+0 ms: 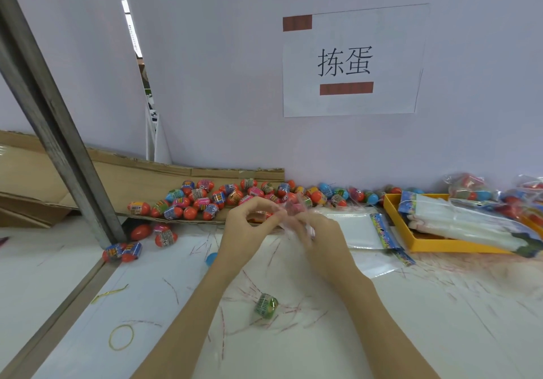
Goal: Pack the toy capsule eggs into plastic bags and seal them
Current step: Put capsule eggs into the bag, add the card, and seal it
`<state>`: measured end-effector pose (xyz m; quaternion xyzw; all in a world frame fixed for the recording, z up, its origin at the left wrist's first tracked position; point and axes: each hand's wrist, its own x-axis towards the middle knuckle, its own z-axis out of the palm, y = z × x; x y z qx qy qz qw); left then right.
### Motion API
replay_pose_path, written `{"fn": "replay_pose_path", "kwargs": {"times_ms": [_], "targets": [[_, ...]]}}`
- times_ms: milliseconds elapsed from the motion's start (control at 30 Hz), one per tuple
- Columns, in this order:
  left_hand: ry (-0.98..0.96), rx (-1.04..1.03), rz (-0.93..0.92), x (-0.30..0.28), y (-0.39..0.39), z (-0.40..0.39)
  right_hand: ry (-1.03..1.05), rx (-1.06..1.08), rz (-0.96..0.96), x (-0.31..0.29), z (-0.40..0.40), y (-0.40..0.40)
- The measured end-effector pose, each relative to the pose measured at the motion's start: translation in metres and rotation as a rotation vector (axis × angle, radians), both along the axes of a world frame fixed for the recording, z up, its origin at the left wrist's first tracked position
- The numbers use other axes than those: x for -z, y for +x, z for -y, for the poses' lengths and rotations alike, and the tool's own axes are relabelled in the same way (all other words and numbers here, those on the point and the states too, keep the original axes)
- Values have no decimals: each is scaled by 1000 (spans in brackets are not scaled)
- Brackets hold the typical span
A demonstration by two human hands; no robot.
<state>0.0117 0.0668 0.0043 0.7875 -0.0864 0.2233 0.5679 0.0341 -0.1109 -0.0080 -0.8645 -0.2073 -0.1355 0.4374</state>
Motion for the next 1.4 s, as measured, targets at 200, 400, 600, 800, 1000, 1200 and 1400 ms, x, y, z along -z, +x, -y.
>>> {"fn": "replay_pose_path", "kwargs": {"times_ms": [200,400,600,800,1000,1200,1400], "targets": [[-242,-71,3,-5,0,-7,-153,174,-54,5,9,5],[-85,-17,-31,-6,-1,-7,454,150,-57,-12,1,-5],[11,156,-14,-5,-3,-4,631,-2,-344,-15,1,-3],[6,235,-21,-9,-4,-5,581,-52,-362,-12,8,1],[14,174,-25,-6,-2,-9,813,84,-250,-13,10,4],[681,15,195,11,8,-18,909,577,-8,-10,20,12],[632,132,-52,7,1,-15,883,522,46,-13,12,10]]}}
